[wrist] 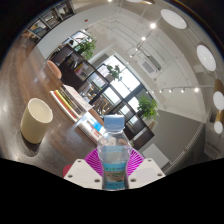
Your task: Pour water
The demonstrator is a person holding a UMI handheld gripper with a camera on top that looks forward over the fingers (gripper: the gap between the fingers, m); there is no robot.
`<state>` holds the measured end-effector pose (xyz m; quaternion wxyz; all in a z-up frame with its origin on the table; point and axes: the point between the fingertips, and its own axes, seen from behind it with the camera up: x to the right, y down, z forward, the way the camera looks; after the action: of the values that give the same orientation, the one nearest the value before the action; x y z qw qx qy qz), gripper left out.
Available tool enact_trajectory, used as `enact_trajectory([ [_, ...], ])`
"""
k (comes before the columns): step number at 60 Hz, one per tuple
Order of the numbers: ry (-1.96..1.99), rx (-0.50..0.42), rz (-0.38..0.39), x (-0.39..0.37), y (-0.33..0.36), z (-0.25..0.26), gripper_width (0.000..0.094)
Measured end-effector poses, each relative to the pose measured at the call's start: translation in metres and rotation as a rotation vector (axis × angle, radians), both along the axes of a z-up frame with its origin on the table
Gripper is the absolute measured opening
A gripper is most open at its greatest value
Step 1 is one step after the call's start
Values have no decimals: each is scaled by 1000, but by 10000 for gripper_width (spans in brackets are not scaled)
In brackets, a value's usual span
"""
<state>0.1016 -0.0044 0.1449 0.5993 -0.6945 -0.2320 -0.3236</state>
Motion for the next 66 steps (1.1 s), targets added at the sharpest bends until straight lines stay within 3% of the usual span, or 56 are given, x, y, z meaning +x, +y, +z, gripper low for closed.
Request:
enact_trajectory([
  [20,-836,-15,113,-76,37,15,249],
  [43,-1562,37,222,-124,55,7,251],
  [55,-1485,57,202,-106,56,16,250],
  [66,-928,106,139,-105,52,62,249],
])
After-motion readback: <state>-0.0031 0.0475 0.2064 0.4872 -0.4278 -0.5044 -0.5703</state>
